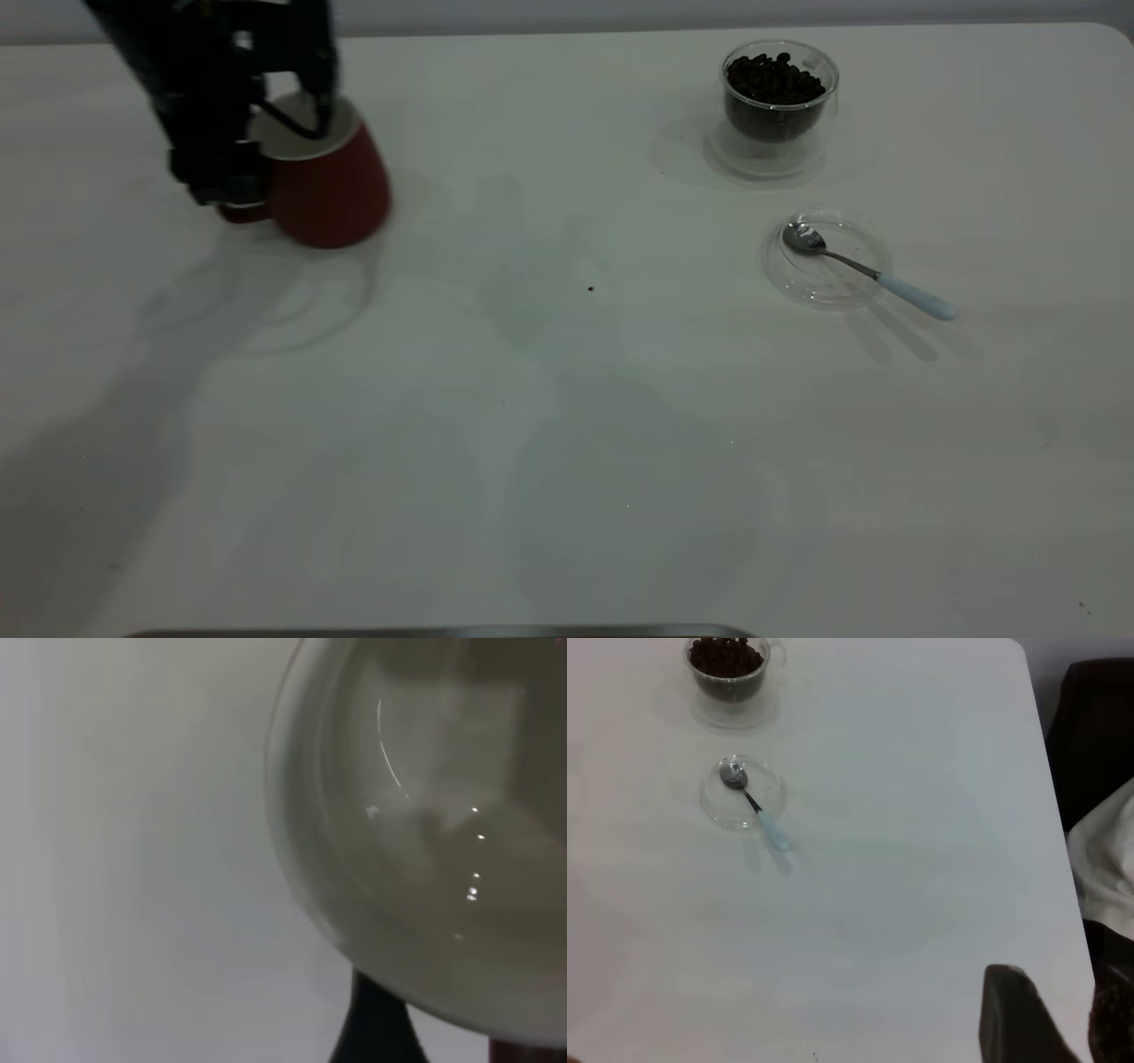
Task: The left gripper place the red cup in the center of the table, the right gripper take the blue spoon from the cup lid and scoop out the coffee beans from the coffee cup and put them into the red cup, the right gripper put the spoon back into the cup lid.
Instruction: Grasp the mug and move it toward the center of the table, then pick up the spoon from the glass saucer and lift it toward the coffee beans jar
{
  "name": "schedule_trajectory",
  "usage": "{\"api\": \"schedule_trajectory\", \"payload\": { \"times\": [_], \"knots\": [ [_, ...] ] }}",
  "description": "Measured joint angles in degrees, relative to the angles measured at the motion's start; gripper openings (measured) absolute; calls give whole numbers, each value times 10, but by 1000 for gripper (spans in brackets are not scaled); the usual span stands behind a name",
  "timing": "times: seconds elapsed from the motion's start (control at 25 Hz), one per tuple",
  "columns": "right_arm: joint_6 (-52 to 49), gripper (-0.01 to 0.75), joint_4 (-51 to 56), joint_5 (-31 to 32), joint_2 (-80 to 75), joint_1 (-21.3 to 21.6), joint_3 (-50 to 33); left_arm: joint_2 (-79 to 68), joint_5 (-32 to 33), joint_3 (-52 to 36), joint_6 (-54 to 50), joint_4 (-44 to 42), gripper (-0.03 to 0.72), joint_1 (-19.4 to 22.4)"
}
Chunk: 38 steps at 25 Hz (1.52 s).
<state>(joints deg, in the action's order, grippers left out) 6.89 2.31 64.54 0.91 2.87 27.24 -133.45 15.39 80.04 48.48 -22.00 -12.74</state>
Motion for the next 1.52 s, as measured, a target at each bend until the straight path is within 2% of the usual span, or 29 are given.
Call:
{"api": "schedule_trajectory", "payload": {
  "times": [0.56,0.8,0.96,1.12,1.52],
  "knots": [
    [0,243,0,0,0,0,0,-2,-79,0,-102,4,587,-123],
    [0,243,0,0,0,0,0,2,-72,0,-119,5,587,-140],
    [0,243,0,0,0,0,0,44,-42,0,-150,5,587,-141],
    [0,243,0,0,0,0,0,127,35,0,-213,6,587,-141],
    [0,243,0,0,0,0,0,385,346,0,-394,10,587,-142]
  ]
}}
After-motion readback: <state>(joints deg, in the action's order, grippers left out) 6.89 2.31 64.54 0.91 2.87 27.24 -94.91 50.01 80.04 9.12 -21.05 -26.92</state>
